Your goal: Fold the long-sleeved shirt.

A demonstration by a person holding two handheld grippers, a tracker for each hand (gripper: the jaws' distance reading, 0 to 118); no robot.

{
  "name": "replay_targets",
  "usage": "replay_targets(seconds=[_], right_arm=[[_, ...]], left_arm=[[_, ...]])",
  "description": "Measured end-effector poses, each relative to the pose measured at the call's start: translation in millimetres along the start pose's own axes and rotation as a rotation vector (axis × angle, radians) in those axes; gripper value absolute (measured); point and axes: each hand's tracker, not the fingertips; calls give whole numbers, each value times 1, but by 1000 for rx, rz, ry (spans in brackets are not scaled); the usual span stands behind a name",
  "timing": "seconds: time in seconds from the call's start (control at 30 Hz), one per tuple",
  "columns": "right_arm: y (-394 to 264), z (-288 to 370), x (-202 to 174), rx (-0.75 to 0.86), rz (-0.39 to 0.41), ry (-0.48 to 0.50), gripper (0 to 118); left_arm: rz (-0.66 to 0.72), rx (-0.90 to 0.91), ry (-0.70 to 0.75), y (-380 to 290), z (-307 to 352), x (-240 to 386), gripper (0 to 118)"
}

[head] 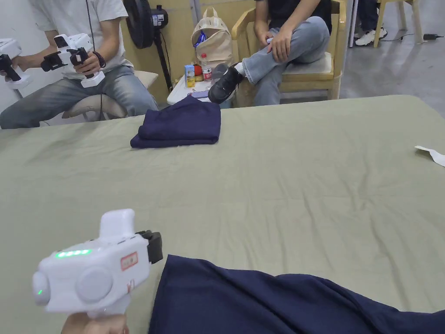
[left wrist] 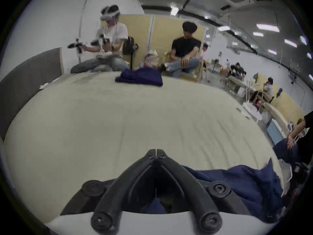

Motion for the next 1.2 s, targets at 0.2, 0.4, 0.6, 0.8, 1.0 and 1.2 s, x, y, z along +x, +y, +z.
replay_targets(seconds=[0.2, 0.4, 0.6, 0.8, 1.0, 1.2], right_arm=[[-14, 9, 45, -51, -47, -121, 0], [-20, -2, 80, -104, -79, -223, 0], [14, -24, 109, -89, -55, -241, 0], [50, -79, 141, -282, -129, -87, 39], [11, -158, 183, -547, -327, -16, 54], [12, -167, 147, -633, -55, -67, 5]], left_arm=[[109, -256, -136, -26, -88, -3, 44], [149, -125, 8, -56, -71, 1, 2], [37, -46, -25, -41, -37, 13, 1], [118, 106, -97, -18, 44, 7, 1], [5, 30, -50, -30, 42, 3, 1], [27, -33, -36, -48, 27, -4, 1]])
